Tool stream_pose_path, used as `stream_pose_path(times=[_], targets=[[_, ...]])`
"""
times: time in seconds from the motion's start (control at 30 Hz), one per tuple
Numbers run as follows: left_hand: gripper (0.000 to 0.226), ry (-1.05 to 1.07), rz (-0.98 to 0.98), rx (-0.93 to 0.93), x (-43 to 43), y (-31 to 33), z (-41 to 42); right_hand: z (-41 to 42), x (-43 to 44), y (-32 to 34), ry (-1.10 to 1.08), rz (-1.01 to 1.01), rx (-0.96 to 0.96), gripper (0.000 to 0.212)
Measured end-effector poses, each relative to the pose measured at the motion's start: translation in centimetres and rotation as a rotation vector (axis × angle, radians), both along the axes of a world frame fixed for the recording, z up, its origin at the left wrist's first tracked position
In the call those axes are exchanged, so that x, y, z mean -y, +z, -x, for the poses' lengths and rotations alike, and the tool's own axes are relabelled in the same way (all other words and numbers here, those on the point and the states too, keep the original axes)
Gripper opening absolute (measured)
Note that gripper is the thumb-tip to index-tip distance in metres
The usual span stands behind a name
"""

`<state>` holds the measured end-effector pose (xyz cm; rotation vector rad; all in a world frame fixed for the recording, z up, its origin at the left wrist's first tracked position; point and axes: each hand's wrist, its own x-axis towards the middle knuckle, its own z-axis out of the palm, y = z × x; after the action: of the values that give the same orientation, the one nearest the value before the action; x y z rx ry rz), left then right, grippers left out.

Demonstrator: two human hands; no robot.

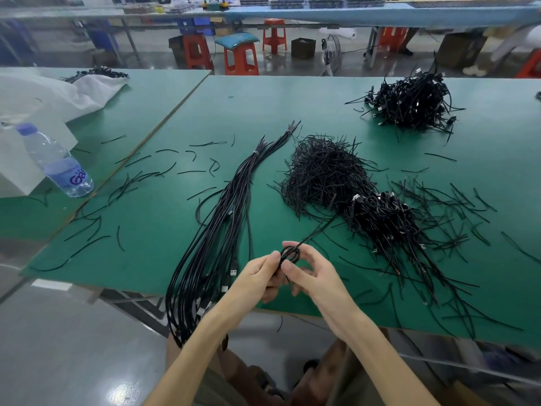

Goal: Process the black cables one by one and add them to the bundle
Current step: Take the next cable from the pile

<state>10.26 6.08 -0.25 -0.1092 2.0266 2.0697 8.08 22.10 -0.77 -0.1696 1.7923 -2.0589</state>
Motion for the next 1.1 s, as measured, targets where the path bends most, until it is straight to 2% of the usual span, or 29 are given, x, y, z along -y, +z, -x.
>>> stream_pose_path(times=[0.07, 0.17, 0.27, 0.4, 0.67, 0.9, 1.0, 1.1], targets=[[0.041, -0.019, 0.0, 0.011, 0.1, -0.3, 0.1, 0.2, 0.1, 0.2, 0.052, -0.036, -0.044, 0.038], [0.039, -0.022, -0.015, -0.005, 0.2, -0.7, 0.2, 0.2, 0.0, 0.1, 0.005, -0.147, -0.161, 0.02], [0.042, -0.018, -0.027, 0.001, 0.4, -0.9, 0.0, 0.3, -0.1, 0.0, -0.017, -0.298, -0.257, 0.017], [0.045, 0.012, 0.034, 0.06, -0.1, -1.2, 0.1, 0.3, -0.6, 0.0, 0.001, -0.425, -0.295, 0.011], [0.042, 0.071, 0.105, 0.048, -1.1, -0.6, -0.3, -0.2, -0.4, -0.7, -0.062, -0.549, -0.374, 0.012], [0.046, 0.131, 0.084, 0.049, -0.9, -0.4, -0.5, -0.8, -0.1, -1.0, 0.057, -0.684, -0.483, 0.025], [0.051, 0.12, 0.067, 0.04, -0.8, -0.5, -0.6, -1.3, -0.1, -0.9, 0.058, -0.65, -0.524, 0.027], [0.055, 0.104, 0.23, -0.064, -0.6, -0.8, -0.6, -1.3, -0.4, -0.7, 0.076, -0.643, -0.571, 0.029]])
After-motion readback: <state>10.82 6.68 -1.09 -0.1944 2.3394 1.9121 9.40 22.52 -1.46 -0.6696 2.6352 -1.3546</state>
